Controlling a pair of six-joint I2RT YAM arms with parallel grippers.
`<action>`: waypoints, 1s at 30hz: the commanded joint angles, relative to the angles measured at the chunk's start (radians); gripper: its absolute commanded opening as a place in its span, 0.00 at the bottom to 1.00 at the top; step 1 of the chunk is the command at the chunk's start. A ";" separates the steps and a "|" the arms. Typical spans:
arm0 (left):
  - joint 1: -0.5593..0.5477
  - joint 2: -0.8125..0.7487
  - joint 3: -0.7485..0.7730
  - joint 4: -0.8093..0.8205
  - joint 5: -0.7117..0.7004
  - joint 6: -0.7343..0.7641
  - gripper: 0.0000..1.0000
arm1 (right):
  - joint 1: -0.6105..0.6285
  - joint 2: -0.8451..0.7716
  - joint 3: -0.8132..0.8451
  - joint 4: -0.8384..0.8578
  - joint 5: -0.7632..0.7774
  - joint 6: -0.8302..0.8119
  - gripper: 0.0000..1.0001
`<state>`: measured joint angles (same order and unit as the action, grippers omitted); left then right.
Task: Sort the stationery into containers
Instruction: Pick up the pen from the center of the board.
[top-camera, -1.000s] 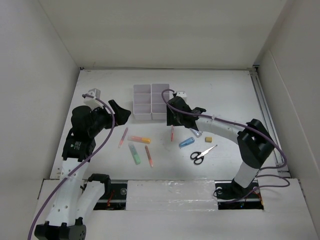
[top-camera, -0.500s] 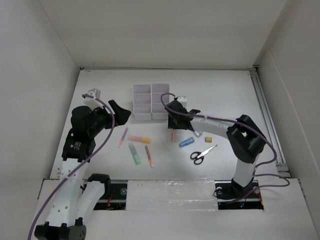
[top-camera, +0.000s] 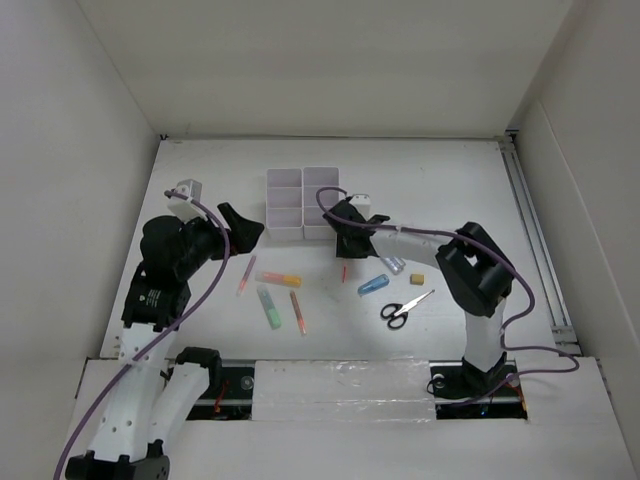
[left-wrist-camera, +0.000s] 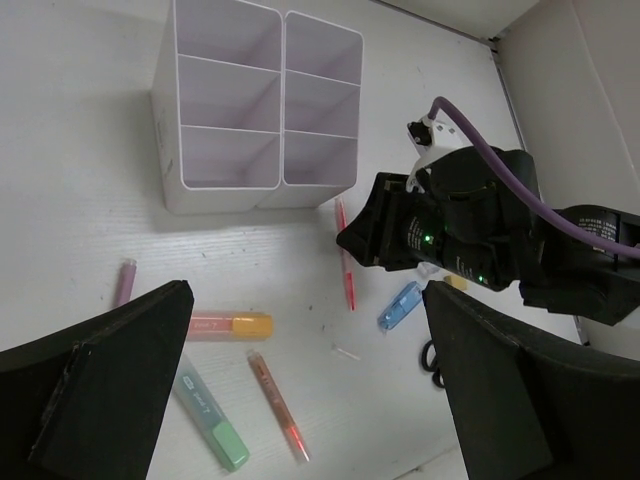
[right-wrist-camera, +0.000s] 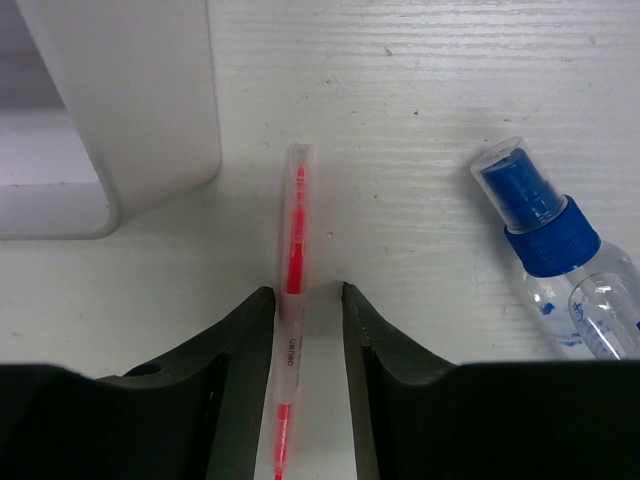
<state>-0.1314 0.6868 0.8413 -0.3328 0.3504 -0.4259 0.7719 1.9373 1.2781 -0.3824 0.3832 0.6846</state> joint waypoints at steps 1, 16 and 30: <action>-0.017 -0.023 -0.005 0.031 -0.005 0.016 1.00 | 0.001 0.026 0.061 -0.058 0.052 0.039 0.39; -0.057 -0.052 0.004 0.012 -0.059 0.016 1.00 | 0.021 0.060 0.027 -0.125 0.051 0.113 0.06; -0.066 -0.027 0.013 0.015 -0.026 0.025 1.00 | 0.007 -0.312 -0.109 -0.072 0.072 0.098 0.00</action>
<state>-0.1905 0.6456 0.8413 -0.3485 0.2821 -0.4248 0.7883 1.8149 1.1919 -0.4892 0.4412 0.7994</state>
